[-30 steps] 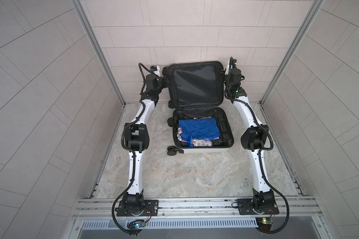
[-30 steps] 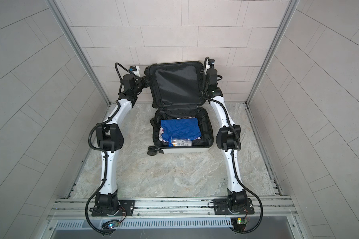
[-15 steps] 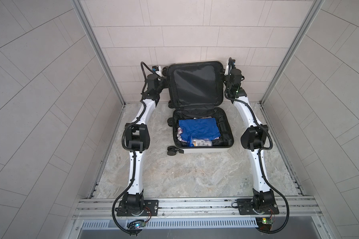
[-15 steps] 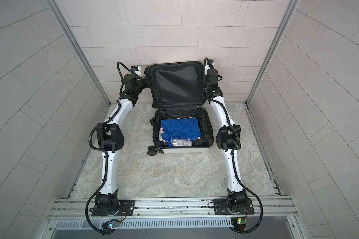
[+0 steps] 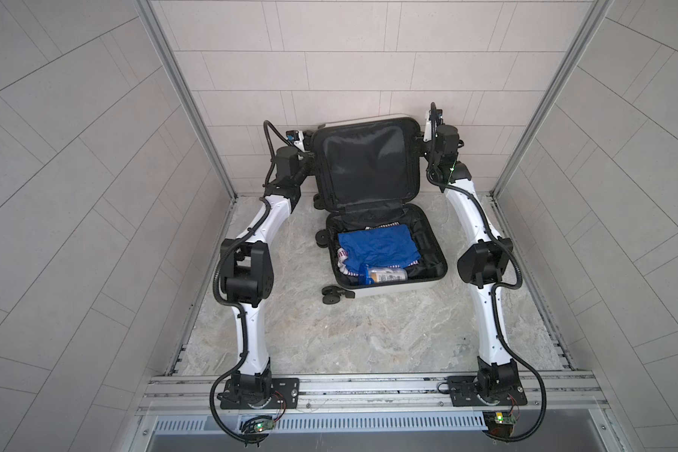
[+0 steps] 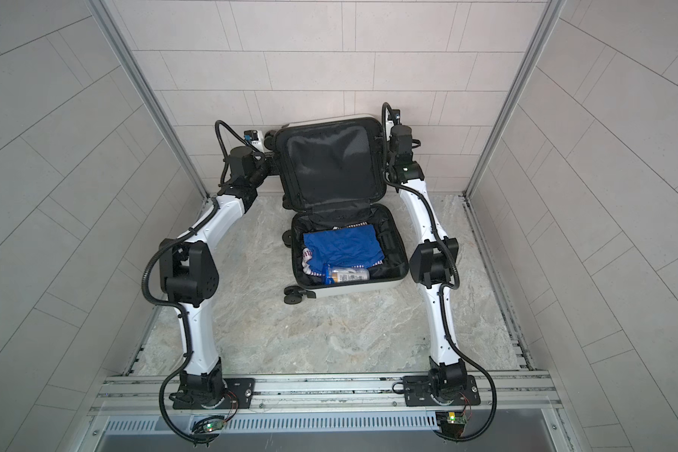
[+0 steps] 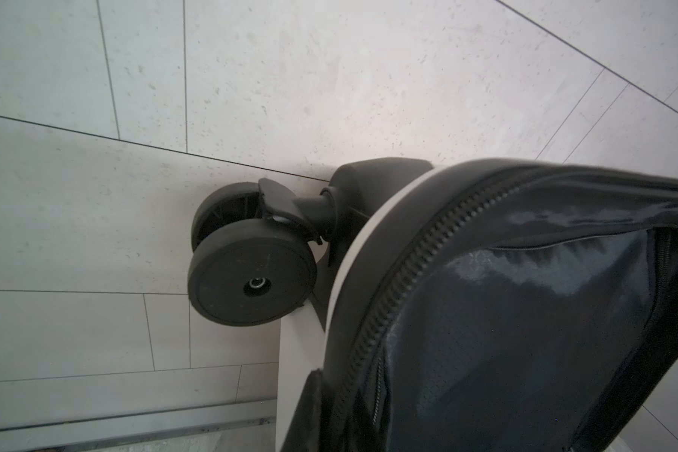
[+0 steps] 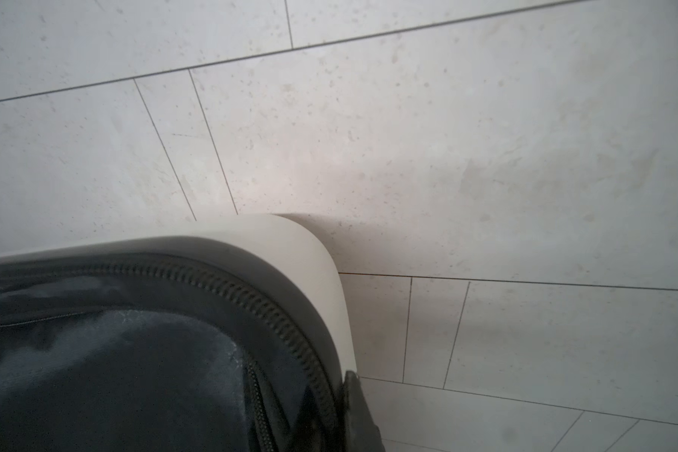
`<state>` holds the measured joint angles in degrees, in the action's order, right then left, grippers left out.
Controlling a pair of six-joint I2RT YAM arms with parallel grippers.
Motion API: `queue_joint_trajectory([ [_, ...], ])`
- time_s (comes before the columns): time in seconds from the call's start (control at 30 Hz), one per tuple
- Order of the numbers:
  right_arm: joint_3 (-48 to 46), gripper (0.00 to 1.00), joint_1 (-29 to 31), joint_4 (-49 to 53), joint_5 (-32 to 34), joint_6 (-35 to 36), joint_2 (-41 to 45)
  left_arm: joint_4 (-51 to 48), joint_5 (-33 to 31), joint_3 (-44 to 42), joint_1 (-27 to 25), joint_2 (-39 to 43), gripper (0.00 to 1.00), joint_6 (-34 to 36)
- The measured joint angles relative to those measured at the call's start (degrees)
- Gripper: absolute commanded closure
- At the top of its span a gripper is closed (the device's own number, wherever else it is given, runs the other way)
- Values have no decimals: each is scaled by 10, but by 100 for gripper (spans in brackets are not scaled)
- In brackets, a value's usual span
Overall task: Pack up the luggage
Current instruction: 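Grasp the lid's top corners with both grippers, then swing the lid down over the packed items with both grippers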
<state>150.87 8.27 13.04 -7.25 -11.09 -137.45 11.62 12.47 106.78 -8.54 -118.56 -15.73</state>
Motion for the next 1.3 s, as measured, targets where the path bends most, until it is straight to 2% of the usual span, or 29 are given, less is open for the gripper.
queue_joint_trajectory([
  [0.47,-229,100,15,28,38,23,183,5,-30,-137,-25,118,100,23],
  [0.8,-461,100,27,-36,63,21,339,1,-51,-244,-50,216,100,39],
  [1.3,-692,100,61,-101,107,16,507,4,-89,-406,-89,351,100,42],
])
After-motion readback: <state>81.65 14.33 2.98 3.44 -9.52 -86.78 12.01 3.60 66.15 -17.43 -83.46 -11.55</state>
